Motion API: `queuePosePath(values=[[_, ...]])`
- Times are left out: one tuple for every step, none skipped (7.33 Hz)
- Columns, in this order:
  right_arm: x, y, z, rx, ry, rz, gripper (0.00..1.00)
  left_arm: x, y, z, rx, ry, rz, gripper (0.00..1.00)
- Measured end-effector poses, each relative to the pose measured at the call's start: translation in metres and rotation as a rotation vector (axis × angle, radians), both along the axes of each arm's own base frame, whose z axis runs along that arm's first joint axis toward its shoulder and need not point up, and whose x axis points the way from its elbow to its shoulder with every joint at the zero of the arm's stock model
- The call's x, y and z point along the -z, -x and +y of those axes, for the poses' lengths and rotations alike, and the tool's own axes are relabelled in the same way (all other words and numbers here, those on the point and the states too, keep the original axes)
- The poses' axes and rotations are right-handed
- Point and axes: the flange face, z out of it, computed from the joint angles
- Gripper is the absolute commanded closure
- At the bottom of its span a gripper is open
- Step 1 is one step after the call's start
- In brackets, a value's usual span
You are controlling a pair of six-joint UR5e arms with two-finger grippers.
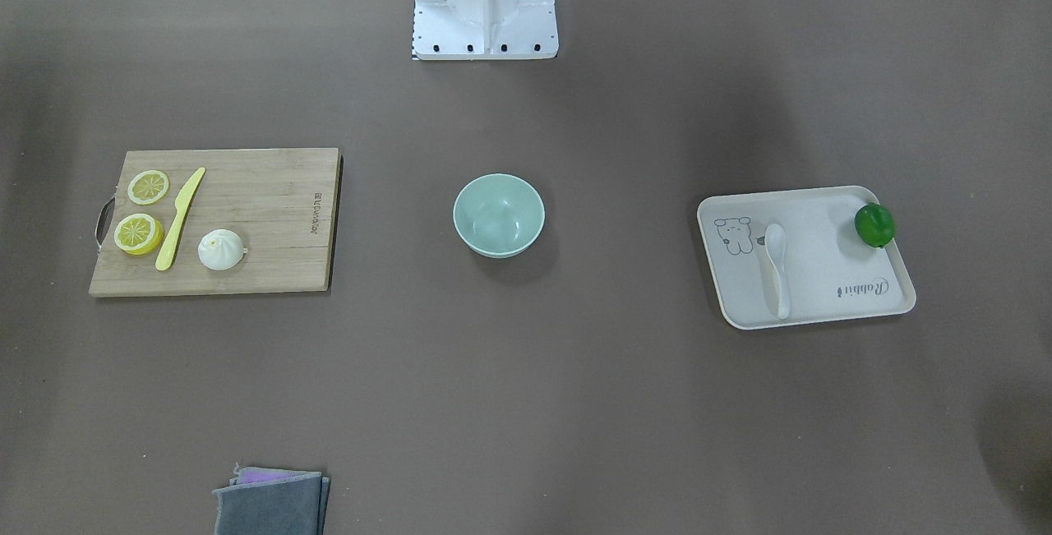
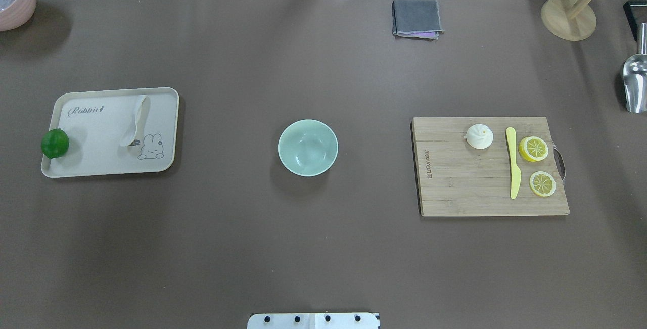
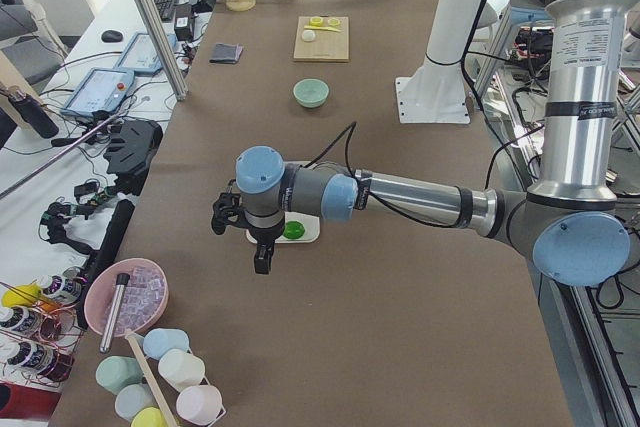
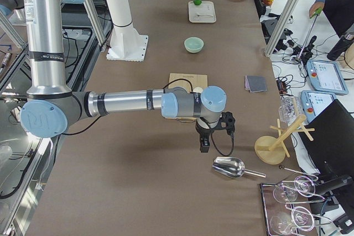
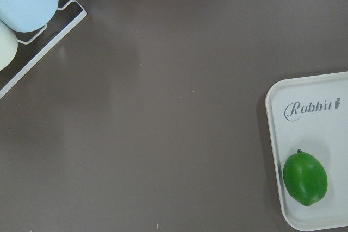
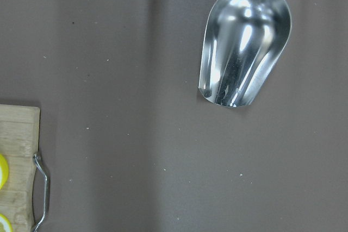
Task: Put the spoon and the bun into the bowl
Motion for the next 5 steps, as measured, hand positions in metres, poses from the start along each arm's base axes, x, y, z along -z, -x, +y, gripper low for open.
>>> queuePosePath(values=[[0.004,0.001,-0.003,0.001,-0.009,-0.001,0.00,0.006,-0.009,-0.004,-0.017,-0.013,0.002,0.02],[0.008,0.001,-0.005,0.001,-0.023,-0.002,0.00,0.014,-0.014,-0.007,-0.028,-0.029,0.007,0.02],[0.012,0.002,-0.008,0.000,-0.051,-0.004,0.00,0.023,-0.017,-0.008,-0.032,-0.042,0.014,0.02],[0.015,0.006,-0.010,0.000,-0.080,-0.007,0.00,0.029,-0.018,-0.008,-0.033,-0.051,0.019,0.02],[0.019,0.014,-0.013,-0.003,-0.097,-0.011,0.00,0.033,-0.018,-0.008,-0.034,-0.059,0.021,0.02]])
